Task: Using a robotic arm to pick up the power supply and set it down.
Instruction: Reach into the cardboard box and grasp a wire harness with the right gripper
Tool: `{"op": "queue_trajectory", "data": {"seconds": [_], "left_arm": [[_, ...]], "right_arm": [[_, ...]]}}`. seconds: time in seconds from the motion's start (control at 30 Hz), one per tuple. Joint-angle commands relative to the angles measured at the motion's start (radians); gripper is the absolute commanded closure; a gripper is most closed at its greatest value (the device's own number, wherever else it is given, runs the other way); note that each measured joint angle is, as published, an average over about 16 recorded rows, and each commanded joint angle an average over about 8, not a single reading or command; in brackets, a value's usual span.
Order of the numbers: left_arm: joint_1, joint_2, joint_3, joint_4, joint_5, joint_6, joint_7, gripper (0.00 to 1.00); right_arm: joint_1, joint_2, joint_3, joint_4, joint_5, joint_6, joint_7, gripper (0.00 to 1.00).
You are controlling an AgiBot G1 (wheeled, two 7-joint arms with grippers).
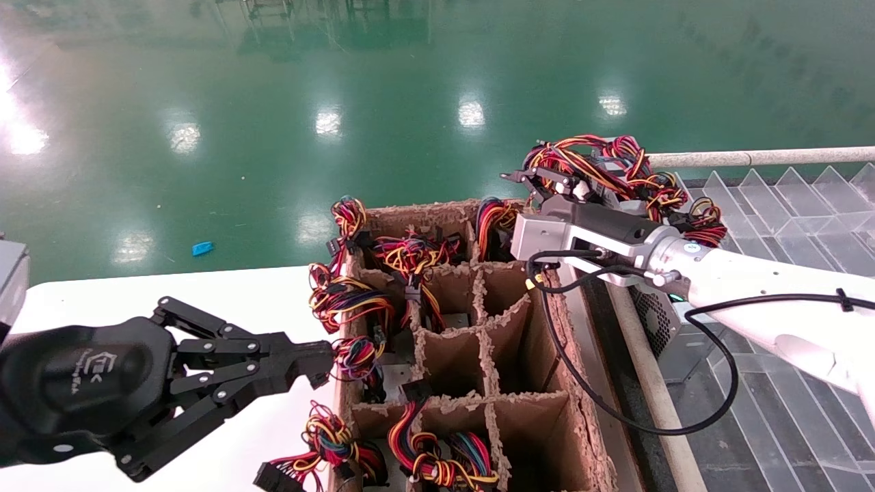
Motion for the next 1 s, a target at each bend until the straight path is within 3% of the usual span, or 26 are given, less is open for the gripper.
{"op": "queue_trajectory", "data": {"seconds": [0.03, 1.0], "left_arm": [[0.0, 0.0, 0.0, 0.0, 0.0, 0.0, 0.0, 1.0], [0.0, 0.0, 0.0, 0.0, 0.0, 0.0, 0.0, 1.0]], "right_arm": [[0.002, -0.005, 0.002, -0.017, 0.005, 0.001, -0.013, 1.0], [0.052, -0.046, 0.043, -0.174, 0.097, -0.055, -0.096, 1.0]]}}
